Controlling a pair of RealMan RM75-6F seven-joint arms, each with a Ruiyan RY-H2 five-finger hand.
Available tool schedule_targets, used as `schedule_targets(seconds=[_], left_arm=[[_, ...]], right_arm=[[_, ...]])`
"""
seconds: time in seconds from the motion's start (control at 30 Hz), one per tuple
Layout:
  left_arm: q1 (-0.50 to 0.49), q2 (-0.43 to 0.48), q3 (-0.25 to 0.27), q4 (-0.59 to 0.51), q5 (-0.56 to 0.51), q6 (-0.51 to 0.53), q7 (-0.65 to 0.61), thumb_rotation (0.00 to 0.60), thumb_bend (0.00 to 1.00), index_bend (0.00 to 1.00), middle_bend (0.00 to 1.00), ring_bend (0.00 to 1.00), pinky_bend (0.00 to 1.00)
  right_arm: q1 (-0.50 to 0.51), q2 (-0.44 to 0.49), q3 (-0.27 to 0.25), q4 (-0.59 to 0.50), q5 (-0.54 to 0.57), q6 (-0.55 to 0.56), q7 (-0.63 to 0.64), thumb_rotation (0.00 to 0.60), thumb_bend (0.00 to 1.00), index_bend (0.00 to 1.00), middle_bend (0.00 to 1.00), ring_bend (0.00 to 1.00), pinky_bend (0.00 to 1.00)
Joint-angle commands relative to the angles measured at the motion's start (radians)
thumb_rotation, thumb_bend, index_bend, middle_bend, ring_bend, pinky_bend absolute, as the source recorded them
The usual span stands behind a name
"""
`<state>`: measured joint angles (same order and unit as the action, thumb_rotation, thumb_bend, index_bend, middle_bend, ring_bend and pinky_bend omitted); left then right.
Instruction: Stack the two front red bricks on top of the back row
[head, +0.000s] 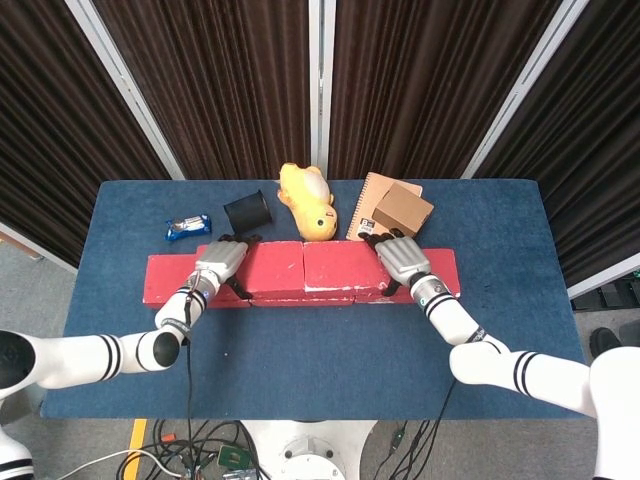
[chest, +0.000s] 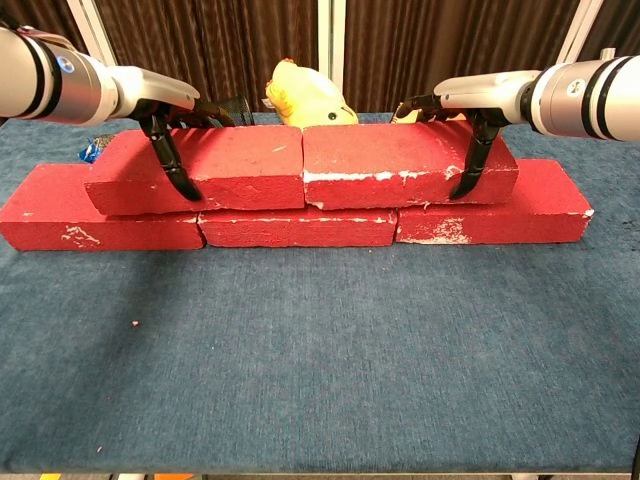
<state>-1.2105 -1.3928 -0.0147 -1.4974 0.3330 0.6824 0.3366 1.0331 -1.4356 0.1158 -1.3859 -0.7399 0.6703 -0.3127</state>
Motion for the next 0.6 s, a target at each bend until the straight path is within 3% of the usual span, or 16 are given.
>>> schedule_targets(seconds=[0.03,0.6], left_arm=[[0.002,-0.001,-0.002,0.001,0.003,0.000,-0.001,0.600,0.16,0.02,0.27,0.05,0.03],[0.025,-0.014,-0.015,0.020,0.040,-0.011,-0.015,0.600,0.16,0.02,0.28,0.05,0.02]], right_arm=[[0.001,0.000,-0.001,0.000,0.002,0.000,-0.002,0.600,0.11,0.00,0.24,0.17,0.07],[0.002,-0.010,-0.007,-0.007,0.019,0.012,-0.014,0.600,0.11,0.00,0.24,0.17,0.07]])
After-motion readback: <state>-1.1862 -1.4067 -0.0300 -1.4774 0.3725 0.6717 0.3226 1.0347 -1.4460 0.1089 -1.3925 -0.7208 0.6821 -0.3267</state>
